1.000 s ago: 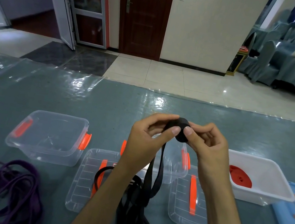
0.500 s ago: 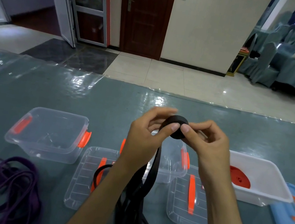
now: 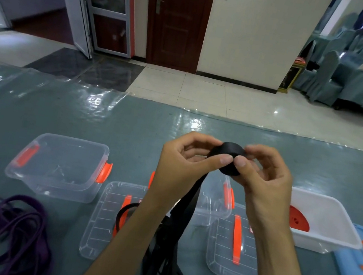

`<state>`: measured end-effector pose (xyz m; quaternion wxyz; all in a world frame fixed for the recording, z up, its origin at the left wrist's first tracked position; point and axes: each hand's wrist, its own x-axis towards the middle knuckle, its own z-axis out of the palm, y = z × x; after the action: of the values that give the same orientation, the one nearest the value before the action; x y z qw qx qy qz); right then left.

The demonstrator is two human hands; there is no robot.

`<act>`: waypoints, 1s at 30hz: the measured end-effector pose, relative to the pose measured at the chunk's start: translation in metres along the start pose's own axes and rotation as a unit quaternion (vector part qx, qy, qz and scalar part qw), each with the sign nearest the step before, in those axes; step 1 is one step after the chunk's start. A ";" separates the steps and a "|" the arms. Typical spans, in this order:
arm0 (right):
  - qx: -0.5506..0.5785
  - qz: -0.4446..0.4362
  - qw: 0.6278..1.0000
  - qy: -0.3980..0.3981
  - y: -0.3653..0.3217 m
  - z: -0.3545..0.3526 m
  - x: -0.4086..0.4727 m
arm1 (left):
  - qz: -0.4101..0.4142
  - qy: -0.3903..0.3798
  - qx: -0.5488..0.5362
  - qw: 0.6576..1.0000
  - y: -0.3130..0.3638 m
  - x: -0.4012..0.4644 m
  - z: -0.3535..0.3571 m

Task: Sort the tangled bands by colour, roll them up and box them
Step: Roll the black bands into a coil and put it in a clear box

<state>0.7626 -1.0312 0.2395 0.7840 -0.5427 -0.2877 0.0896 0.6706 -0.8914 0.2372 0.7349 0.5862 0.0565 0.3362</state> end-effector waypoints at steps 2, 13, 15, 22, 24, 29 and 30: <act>-0.014 -0.023 1.000 0.012 -0.002 0.001 0.000 | -0.007 -0.021 0.012 1.000 -0.001 0.000 -0.002; -0.050 0.055 0.997 -0.034 0.002 0.009 -0.004 | 0.007 -0.009 0.038 0.999 -0.004 -0.003 -0.018; -0.058 0.038 0.997 -0.018 -0.004 0.010 -0.002 | 0.011 0.015 0.049 0.999 -0.006 -0.006 -0.009; 0.002 0.003 1.000 0.023 0.001 0.020 -0.010 | 0.039 0.027 0.045 0.998 -0.006 -0.004 0.000; -0.016 0.011 1.000 0.003 0.000 0.016 -0.007 | 0.054 0.038 0.040 0.997 -0.005 -0.004 -0.001; -0.067 0.012 0.997 -0.036 -0.007 0.004 0.000 | 0.066 0.069 0.015 0.995 -0.011 -0.008 0.001; -0.077 -0.004 0.997 -0.024 -0.006 0.006 -0.002 | 0.072 0.077 0.009 0.994 -0.014 -0.009 0.005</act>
<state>0.7569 -1.0298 0.2462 0.7329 -0.5982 -0.3147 0.0769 0.6720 -0.9014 0.2232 0.6971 0.5676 0.0729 0.4319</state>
